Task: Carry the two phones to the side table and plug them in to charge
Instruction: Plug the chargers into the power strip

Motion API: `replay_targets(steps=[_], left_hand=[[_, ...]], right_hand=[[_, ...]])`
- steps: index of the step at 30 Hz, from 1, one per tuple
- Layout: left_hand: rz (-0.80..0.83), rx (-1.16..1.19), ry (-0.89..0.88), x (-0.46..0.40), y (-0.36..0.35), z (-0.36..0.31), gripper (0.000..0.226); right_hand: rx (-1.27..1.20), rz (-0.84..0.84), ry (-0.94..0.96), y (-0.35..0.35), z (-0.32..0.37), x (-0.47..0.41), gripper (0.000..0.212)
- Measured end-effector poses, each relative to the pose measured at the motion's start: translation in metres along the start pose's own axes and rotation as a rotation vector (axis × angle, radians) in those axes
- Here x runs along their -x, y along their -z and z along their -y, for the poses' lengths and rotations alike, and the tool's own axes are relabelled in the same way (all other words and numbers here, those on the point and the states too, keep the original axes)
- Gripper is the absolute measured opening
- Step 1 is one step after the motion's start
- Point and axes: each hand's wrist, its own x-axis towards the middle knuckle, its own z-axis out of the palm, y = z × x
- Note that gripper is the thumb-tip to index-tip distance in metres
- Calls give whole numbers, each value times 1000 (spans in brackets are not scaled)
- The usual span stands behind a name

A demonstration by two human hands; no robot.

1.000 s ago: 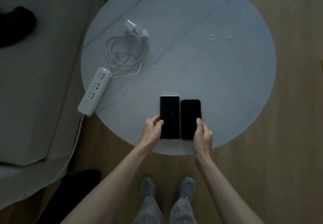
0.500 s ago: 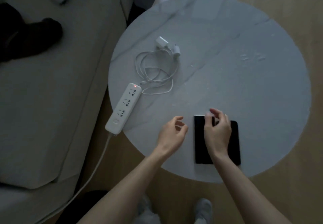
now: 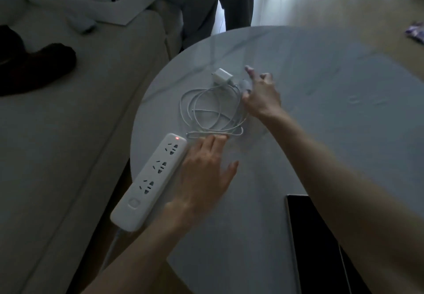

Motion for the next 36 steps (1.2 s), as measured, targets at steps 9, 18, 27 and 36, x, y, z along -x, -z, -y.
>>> replay_targets(steps=[9,18,27,36], left_hand=[[-181,233,210,3,5,4,36],[-190,0,-1,-34,10,-30,63],[16,208,197,-74,12,-33,34],[-140,293,286,-124,63,16,25]], right_hand=[[54,-40,112,-4,-16,8,39],[-1264,-73,-167,40,-15,53,46],[-1913,248,-366,115,-3,66,21],[-1100,-388,-169,138,-47,66,9]])
